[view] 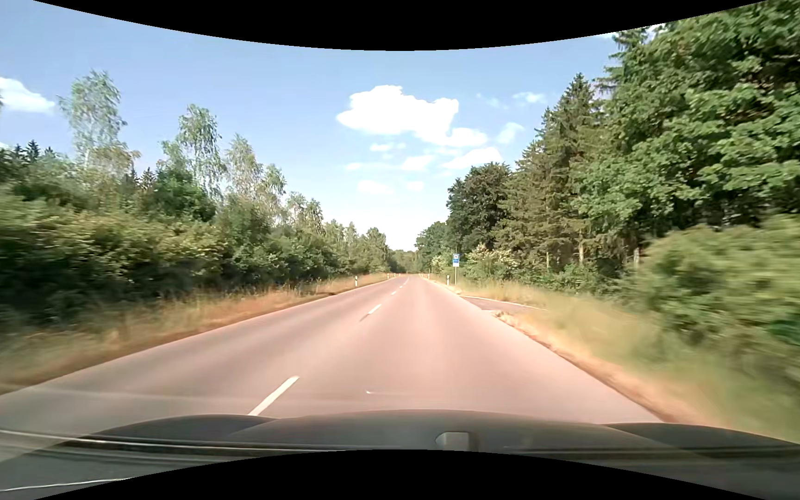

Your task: Follow the waypoints while adhering to traffic rules and regulations

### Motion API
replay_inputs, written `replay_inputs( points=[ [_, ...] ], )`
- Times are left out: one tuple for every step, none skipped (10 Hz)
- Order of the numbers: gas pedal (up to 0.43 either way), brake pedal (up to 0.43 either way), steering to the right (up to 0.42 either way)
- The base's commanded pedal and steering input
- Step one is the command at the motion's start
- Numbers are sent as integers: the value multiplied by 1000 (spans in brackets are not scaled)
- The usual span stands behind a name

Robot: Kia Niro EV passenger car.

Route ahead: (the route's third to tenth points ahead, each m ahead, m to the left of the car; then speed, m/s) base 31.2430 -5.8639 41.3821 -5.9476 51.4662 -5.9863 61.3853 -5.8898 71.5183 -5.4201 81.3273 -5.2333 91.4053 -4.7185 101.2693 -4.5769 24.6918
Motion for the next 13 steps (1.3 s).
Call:
replay_inputs(
  points=[
    [197, 6, -2],
    [197, 6, -2],
    [197, 6, -4],
    [197, 6, -5],
    [197, 6, -5],
    [197, 6, -5],
    [197, 6, -4],
    [197, 6, -4],
    [197, 6, -4],
    [197, 6, -4],
    [189, 6, -4],
    [189, 6, -4],
    [189, 6, -4]
  ],
)
